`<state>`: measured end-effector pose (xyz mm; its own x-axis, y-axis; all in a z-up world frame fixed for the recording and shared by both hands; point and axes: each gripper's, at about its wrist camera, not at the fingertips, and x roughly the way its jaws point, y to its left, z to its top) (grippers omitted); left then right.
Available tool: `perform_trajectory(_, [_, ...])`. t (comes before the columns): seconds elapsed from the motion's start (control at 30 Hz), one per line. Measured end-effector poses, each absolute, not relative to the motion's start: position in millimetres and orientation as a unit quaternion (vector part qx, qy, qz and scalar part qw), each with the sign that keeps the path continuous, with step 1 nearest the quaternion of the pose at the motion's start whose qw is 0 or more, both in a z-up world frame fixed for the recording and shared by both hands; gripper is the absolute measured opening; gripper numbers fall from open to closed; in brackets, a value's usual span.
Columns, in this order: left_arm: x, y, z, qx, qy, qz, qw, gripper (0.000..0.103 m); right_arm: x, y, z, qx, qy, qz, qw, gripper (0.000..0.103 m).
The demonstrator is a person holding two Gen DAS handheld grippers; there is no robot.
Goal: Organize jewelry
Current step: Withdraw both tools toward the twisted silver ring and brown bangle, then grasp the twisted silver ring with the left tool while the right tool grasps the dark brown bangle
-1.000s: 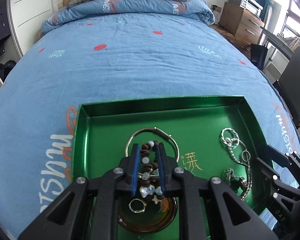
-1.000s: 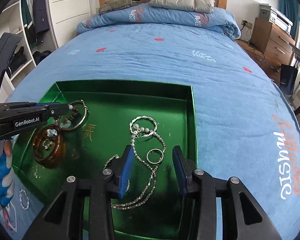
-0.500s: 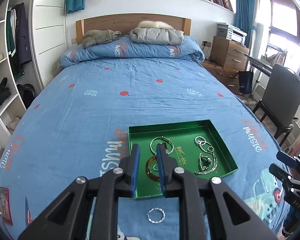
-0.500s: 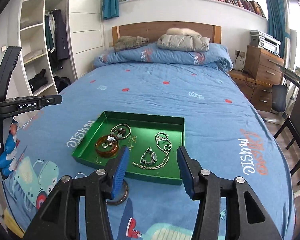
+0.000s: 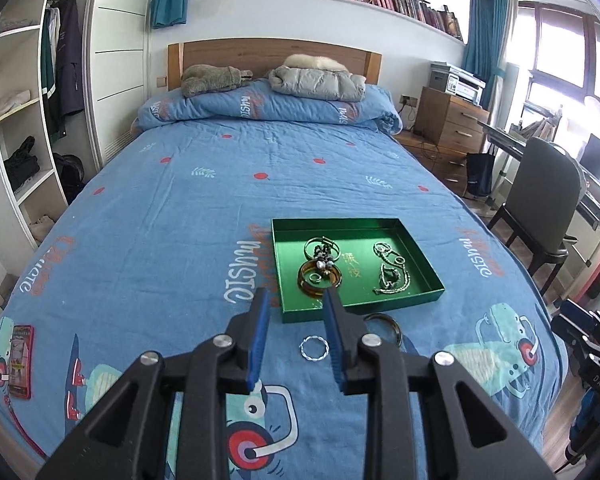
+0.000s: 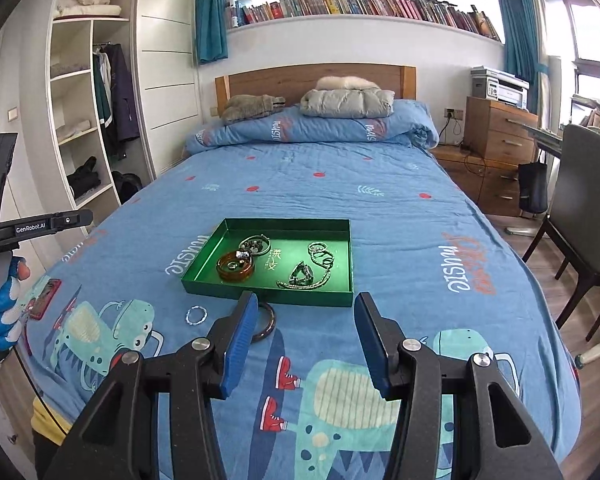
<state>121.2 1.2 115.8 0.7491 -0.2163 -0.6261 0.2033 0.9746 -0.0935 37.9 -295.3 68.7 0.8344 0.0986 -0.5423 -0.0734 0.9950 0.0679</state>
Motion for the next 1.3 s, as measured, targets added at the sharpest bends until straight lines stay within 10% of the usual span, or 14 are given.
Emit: perform_trajectory(1.3, [229.3, -58.3, -105.1, 0.026, 0.491, -0.126, 0.861, 0.024, 208.7, -242.9, -112.8, 0.038, 0.433, 0.121, 0.892, 0.050])
